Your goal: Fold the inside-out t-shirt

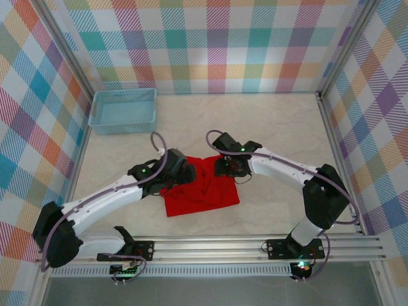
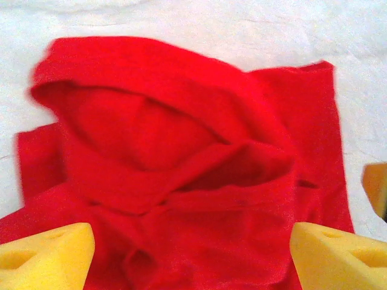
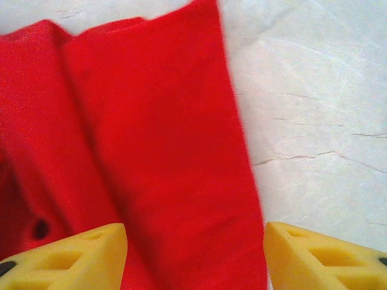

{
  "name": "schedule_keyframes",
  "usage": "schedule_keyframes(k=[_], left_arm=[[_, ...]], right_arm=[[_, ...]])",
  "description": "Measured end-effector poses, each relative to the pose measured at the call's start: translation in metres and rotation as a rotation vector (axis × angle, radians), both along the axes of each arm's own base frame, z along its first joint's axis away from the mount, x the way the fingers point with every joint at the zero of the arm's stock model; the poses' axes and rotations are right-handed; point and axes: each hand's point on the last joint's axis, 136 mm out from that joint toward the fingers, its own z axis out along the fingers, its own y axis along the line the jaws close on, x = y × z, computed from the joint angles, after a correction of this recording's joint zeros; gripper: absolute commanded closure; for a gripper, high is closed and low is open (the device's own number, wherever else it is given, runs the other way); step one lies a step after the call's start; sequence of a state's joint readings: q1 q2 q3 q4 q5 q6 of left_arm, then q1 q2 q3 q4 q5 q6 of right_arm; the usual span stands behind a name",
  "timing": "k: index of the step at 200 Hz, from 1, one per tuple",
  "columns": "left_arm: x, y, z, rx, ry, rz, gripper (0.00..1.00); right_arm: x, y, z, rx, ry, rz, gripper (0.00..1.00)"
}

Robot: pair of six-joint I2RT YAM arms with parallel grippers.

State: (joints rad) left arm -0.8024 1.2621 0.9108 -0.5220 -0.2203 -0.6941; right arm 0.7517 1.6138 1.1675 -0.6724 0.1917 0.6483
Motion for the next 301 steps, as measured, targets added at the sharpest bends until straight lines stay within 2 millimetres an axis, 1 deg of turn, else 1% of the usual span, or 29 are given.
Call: schedule_keyframes(k=[10,20,41,54,58,69,91,106,120,129,149,159,170,185,190,194,204,210,231,246,252,262,276,287,301], left_arm=[[0.005,-0.014,-0.001,0.020,0.004,-0.030,0.14],[0.009,-0.026,-0.005,0.047,0.011,-0.056,0.14],[0.019,-0.041,-0.016,0.097,0.026,-0.073,0.26],[0.022,-0.042,-0.024,0.124,0.033,-0.070,0.34],[0.022,-0.041,-0.026,0.136,0.034,-0.074,0.37],[0.023,-0.037,-0.029,0.157,0.037,-0.063,0.52],[0.022,-0.029,-0.032,0.183,0.030,-0.041,0.74],[0.014,-0.013,-0.038,0.195,0.031,-0.008,0.80],[-0.001,0.010,-0.044,0.202,0.034,0.030,0.87],[-0.012,0.025,-0.045,0.189,0.029,0.065,0.89],[-0.034,0.058,-0.047,0.142,0.005,0.147,0.88],[-0.046,0.075,-0.051,0.111,-0.004,0.193,0.88],[-0.057,0.091,-0.057,0.084,-0.006,0.241,0.82],[-0.071,0.108,-0.067,0.053,0.001,0.296,0.77],[-0.075,0.112,-0.070,0.048,0.005,0.306,0.74],[-0.077,0.115,-0.073,0.043,0.009,0.314,0.69],[-0.081,0.119,-0.076,0.033,0.014,0.331,0.50],[-0.083,0.121,-0.075,0.030,0.016,0.336,0.43],[-0.080,0.120,-0.068,0.013,-0.002,0.340,0.29],[-0.074,0.114,-0.057,0.020,-0.016,0.321,0.27],[-0.070,0.111,-0.051,0.027,-0.020,0.310,0.24],[-0.060,0.102,-0.037,0.034,-0.035,0.288,0.23],[-0.043,0.089,-0.023,0.044,-0.045,0.264,0.22],[-0.030,0.081,-0.019,0.064,-0.043,0.256,0.22],[-0.019,0.074,-0.024,0.101,-0.023,0.249,0.23]], right_arm=[[0.005,-0.003,-0.002,0.018,0.002,-0.013,0.39],[0.011,-0.005,-0.001,0.036,-0.005,-0.027,0.39],[0.020,-0.001,0.001,0.078,-0.017,-0.030,0.40],[0.025,0.001,-0.001,0.095,-0.017,-0.035,0.41],[0.026,0.001,-0.003,0.097,-0.015,-0.037,0.41],[0.029,0.003,-0.009,0.102,-0.006,-0.036,0.41],[0.032,0.005,-0.025,0.097,0.021,-0.032,0.43],[0.033,0.003,-0.038,0.080,0.046,-0.037,0.47],[0.033,-0.002,-0.050,0.063,0.068,-0.048,0.50],[0.033,-0.005,-0.056,0.055,0.080,-0.057,0.52],[0.032,-0.015,-0.066,0.043,0.101,-0.087,0.57],[0.031,-0.017,-0.068,0.039,0.106,-0.095,0.58],[0.032,-0.019,-0.070,0.036,0.109,-0.101,0.59],[0.033,-0.020,-0.073,0.033,0.111,-0.105,0.60],[0.033,-0.020,-0.074,0.031,0.114,-0.105,0.61],[0.033,-0.020,-0.075,0.029,0.115,-0.105,0.61],[0.033,-0.020,-0.075,0.026,0.114,-0.106,0.61],[0.033,-0.020,-0.075,0.026,0.114,-0.106,0.61],[0.033,-0.020,-0.075,0.028,0.111,-0.105,0.61],[0.033,-0.020,-0.074,0.028,0.109,-0.105,0.60],[0.033,-0.020,-0.073,0.027,0.107,-0.104,0.60],[0.033,-0.021,-0.069,0.026,0.099,-0.101,0.60],[0.033,-0.020,-0.063,0.027,0.084,-0.098,0.60],[0.033,-0.020,-0.057,0.029,0.071,-0.093,0.59],[0.031,-0.018,-0.050,0.031,0.056,-0.083,0.56]])
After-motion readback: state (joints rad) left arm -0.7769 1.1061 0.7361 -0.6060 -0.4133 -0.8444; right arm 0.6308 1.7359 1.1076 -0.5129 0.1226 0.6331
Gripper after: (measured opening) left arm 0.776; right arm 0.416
